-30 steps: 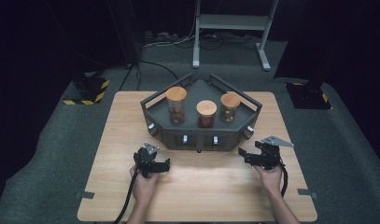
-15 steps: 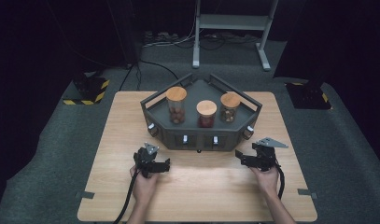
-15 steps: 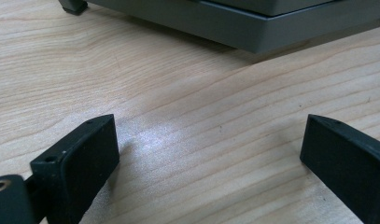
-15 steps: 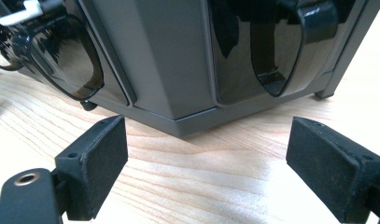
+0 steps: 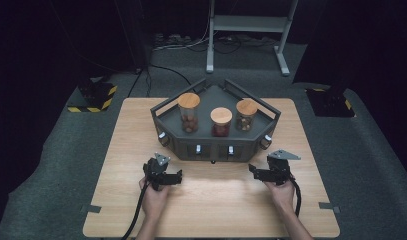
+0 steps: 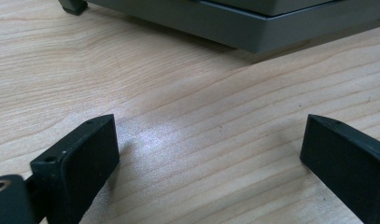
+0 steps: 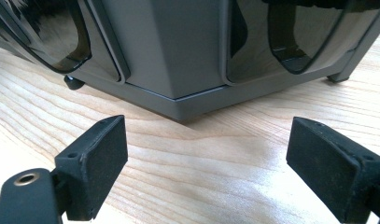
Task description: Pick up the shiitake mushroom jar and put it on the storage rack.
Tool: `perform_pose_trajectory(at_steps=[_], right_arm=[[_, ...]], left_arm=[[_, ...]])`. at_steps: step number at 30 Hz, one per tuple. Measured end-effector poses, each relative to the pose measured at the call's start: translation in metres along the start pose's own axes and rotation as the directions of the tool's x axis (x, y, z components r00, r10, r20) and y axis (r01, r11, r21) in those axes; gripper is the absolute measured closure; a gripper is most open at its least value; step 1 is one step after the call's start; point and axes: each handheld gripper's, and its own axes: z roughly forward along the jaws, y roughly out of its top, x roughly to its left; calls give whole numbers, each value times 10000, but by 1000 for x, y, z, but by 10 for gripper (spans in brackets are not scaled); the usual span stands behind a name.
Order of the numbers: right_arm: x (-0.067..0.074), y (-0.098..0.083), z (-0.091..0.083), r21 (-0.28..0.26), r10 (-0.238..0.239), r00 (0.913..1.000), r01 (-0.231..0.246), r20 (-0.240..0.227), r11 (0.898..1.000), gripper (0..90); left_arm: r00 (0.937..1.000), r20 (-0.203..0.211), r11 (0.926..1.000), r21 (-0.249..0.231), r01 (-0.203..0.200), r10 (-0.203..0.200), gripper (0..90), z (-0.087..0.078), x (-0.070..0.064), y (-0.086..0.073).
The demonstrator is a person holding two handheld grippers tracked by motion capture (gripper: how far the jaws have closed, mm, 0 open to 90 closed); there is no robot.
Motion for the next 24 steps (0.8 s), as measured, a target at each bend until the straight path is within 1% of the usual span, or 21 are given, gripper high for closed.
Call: perform_pose_trajectory(at_steps=[4,10,15,19,22,24], right_arm=[[4,-1,5,132,-212,9998,211,69,9997,121],[7,-4,14,433,-360,9991,351,205,9984,117],[11,-6,22,629,-615,9976,595,303,9962,114],[14,-8,26,752,-685,9972,662,284,9950,110],[15,-10,30,829,-802,9961,770,359,9936,114],[15,-12,32,977,-794,9961,754,380,9924,109]], left_arm=[[10000,0,10000,0,-1,1,42,0,0,0],[10000,-6,10000,-1,-1,1,42,0,0,0],[10000,-14,10000,-2,5,-5,42,0,0,0],[10000,-20,10000,-3,7,-7,42,0,0,0],[10000,-26,10000,-2,10,-10,42,0,0,0],[10000,-29,10000,-3,11,-11,42,0,0,0]])
